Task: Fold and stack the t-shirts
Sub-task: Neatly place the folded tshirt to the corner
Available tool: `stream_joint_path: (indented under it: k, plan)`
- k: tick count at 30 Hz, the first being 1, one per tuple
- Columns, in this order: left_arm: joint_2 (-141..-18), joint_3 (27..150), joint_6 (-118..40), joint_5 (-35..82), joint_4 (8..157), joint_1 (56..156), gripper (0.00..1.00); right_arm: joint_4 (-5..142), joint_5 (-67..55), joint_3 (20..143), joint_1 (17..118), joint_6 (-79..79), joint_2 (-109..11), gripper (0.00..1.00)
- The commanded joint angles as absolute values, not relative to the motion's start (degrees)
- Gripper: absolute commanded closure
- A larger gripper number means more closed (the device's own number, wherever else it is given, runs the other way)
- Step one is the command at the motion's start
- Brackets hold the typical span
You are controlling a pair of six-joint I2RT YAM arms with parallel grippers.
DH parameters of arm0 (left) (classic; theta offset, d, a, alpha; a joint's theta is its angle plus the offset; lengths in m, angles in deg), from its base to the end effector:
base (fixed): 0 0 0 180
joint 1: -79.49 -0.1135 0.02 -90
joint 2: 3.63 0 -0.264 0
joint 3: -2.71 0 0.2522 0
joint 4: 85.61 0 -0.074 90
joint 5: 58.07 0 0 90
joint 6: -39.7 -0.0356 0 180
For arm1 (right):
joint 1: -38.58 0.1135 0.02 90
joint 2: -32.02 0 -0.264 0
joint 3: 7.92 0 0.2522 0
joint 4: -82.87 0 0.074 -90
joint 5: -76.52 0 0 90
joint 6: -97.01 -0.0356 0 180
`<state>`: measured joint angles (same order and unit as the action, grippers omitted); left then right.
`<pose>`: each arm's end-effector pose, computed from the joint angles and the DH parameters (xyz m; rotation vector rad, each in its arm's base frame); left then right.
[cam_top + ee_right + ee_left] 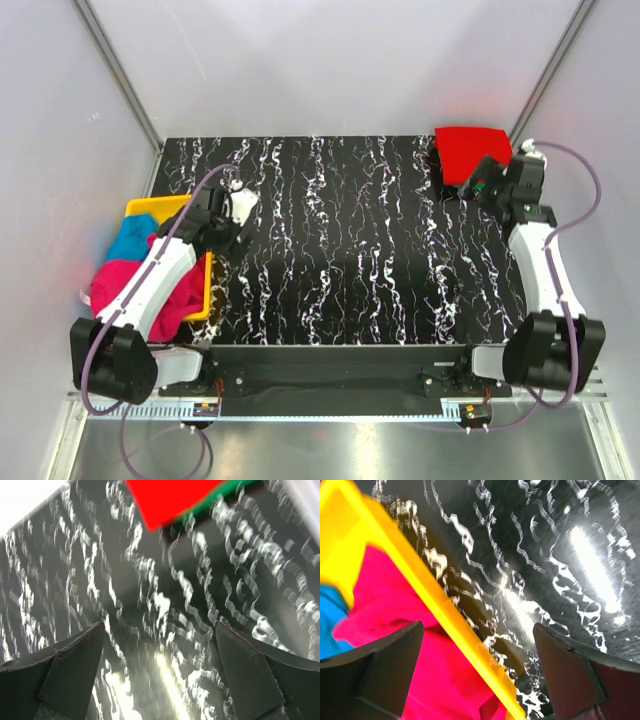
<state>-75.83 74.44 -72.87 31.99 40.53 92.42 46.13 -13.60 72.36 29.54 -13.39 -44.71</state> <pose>0.2489 -0.0571 0.2738 0.7680 2.4006 0.0695 0.2991 -0.0477 0.3261 0.5480 2.0813 0.1130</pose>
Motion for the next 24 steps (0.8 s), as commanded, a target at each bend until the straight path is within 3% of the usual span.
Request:
stream_joint_path:
  k: [1,11,24]
  plan:
    - [-70.35,70.35,-69.64,36.23,46.6,91.89,0.01,51.96,-9.62,61.43,31.89,-16.28,-38.4,0.0]
    - [-63.31,62.53,-66.74,38.17,50.04,91.36,0.01,58.39,-6.01,42.59,34.54,-14.35,-16.87,0.0]
    - [-60.32,60.76,-67.27,38.96,51.0,89.16,0.01,59.18,-5.66,38.71,34.54,-14.52,-13.95,0.0]
